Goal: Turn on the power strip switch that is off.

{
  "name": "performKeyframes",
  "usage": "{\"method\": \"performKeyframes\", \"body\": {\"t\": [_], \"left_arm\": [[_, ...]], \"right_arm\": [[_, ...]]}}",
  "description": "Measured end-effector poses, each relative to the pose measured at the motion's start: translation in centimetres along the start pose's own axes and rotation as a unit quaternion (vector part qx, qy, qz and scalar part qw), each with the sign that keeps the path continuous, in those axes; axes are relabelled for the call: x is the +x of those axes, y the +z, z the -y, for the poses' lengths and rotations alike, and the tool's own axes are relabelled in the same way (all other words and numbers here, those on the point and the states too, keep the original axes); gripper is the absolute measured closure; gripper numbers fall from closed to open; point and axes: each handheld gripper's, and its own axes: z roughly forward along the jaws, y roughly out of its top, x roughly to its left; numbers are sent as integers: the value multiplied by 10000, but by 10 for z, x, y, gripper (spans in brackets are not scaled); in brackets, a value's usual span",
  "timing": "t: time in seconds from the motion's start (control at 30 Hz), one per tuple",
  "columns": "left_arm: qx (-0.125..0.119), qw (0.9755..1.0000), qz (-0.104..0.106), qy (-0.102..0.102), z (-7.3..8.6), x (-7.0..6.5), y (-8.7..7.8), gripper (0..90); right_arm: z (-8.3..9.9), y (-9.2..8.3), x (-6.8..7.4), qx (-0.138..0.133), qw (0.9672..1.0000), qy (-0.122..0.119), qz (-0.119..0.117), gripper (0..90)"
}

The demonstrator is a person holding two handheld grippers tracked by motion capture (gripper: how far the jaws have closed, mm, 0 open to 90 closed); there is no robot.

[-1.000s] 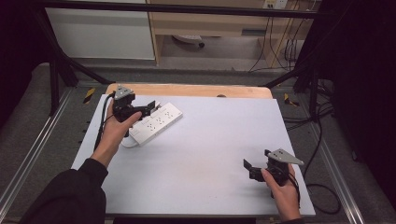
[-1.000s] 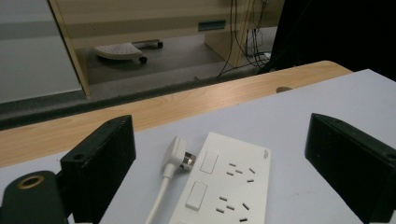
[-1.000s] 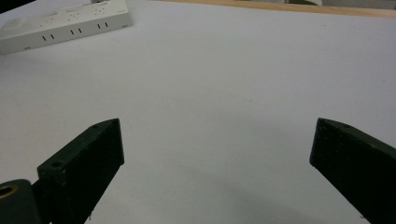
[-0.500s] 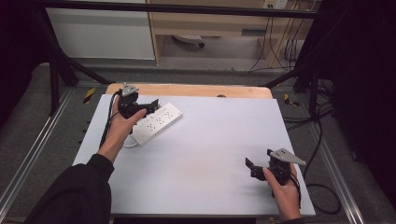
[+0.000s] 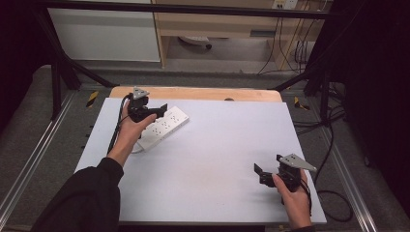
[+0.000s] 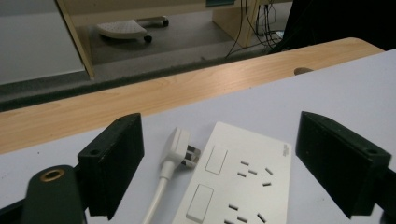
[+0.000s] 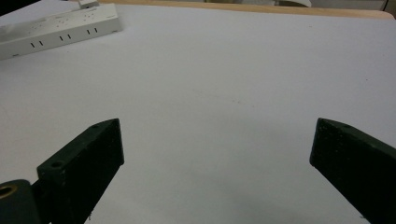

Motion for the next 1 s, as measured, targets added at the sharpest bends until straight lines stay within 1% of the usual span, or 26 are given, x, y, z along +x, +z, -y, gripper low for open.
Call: {"method": "performKeyframes", "body": {"t": [0.07, 0.17, 0.23, 0.27, 0.33, 0.4, 0.47, 0.5, 0.53, 0.57, 0.67, 0.77, 0.83, 0.9, 1.0], "left_arm": [[27, 10000, 7, 3, 0, 0, -1, 161], [2, 10000, -8, -18, -1, 0, -3, 203], [54, 9999, 4, -116, 0, -1, -4, 231], [51, 9999, -1, -107, 0, -2, -5, 235], [-4, 10000, -49, -51, 0, -3, -5, 278], [-97, 9999, -77, -98, 0, -2, -3, 314], [-132, 9998, -84, -126, 0, 1, -2, 376], [-77, 9998, -61, -156, 0, 2, -1, 418], [11, 9998, -68, -194, -1, 3, 0, 442], [65, 9998, -101, -168, -1, 4, 1, 458], [42, 9996, -186, -198, 0, 7, 3, 530], [51, 9994, -216, -271, 1, 11, 6, 564], [76, 9994, -239, -224, 2, 12, 7, 594], [85, 9994, -196, -265, 3, 12, 8, 639], [128, 9996, -172, -182, 4, 11, 10, 683]], "right_arm": [[0, 0, 0, 3, 10000, 4, 6, 33], [0, 0, 0, 15, 10000, 16, 22, 32], [0, 0, 0, 9, 10000, 14, 32, 33], [0, 0, 0, 11, 10000, 1, 35, 33], [0, -1, 0, -10, 10000, 19, 29, 33], [-1, 0, 0, -15, 10000, -1, 10, 33], [-1, 0, 0, -5, 10000, -17, -13, 33], [-1, 0, 0, -6, 10000, -19, -18, 34], [-1, 0, 1, -8, 10000, -13, -20, 35], [-1, 0, 1, -5, 10000, -21, -25, 36], [-1, 0, 1, -6, 10000, -25, -34, 36], [-1, 0, 1, -10, 10000, -56, -28, 36], [-1, 0, 1, -5, 10000, -25, -30, 36], [-1, 0, 1, 2, 10000, -21, -30, 36], [-1, 0, 1, 7, 10000, -19, -40, 36]]}}
